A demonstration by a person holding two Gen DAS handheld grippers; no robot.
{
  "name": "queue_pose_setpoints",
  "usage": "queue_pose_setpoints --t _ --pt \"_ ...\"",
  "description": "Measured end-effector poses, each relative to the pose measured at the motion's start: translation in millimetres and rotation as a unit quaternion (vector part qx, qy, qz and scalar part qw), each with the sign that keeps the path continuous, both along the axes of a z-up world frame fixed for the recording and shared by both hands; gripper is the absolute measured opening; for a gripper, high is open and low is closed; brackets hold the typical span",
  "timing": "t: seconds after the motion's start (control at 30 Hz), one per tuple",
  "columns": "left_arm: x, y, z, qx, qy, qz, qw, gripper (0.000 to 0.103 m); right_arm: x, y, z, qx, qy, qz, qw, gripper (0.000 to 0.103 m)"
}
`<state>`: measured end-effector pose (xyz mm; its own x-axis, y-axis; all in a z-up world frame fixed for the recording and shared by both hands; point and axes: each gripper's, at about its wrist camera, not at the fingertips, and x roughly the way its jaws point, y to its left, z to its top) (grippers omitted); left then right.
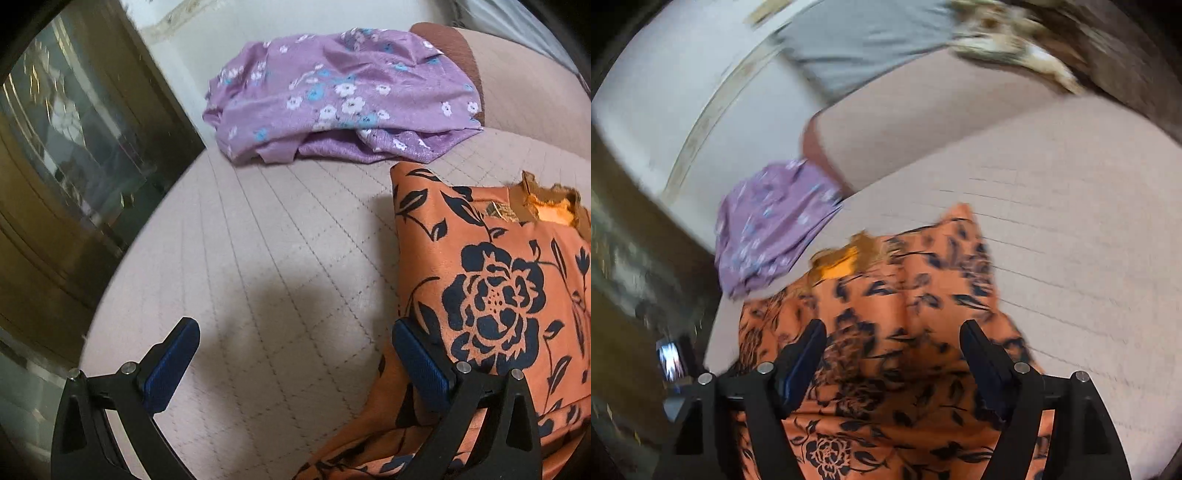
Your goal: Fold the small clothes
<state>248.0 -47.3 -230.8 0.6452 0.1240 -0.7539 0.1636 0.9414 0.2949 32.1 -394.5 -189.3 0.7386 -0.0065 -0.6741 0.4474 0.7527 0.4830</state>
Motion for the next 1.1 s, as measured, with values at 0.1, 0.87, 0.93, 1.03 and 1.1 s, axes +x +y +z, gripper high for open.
queue_pose_setpoints --t 0.1,0.87,0.93,1.03,1.1 --pt "1.5 5.7 -6.0 -0.022 0.018 0.009 0.9995 0.103 32.5 28.2 4.5 -0.052 0.032 0.044 0.997 0.079" --pt "-0.5 11.4 -12.2 0.052 -0.019 0.038 0.9977 0.103 -6.5 -35.9 -17.9 -0.096 0.049 -0.069 0.992 0.072" --pt "-2.4 11.6 -10.3 0.057 -0.028 0.034 0.9974 0.103 6.8 -26.5 -35.1 -0.081 0.077 -0.043 0.993 0.058" --pt "2.1 6.3 -30.5 0.111 -0.007 0.035 0.9932 0.103 22.0 -22.5 -70.7 -0.060 0.130 -0.030 0.989 0.055" --pt "6.1 9.6 -35.0 0.100 0.005 0.039 0.9942 0.103 21.9 -16.6 -63.7 -0.080 0.126 -0.023 0.988 0.054"
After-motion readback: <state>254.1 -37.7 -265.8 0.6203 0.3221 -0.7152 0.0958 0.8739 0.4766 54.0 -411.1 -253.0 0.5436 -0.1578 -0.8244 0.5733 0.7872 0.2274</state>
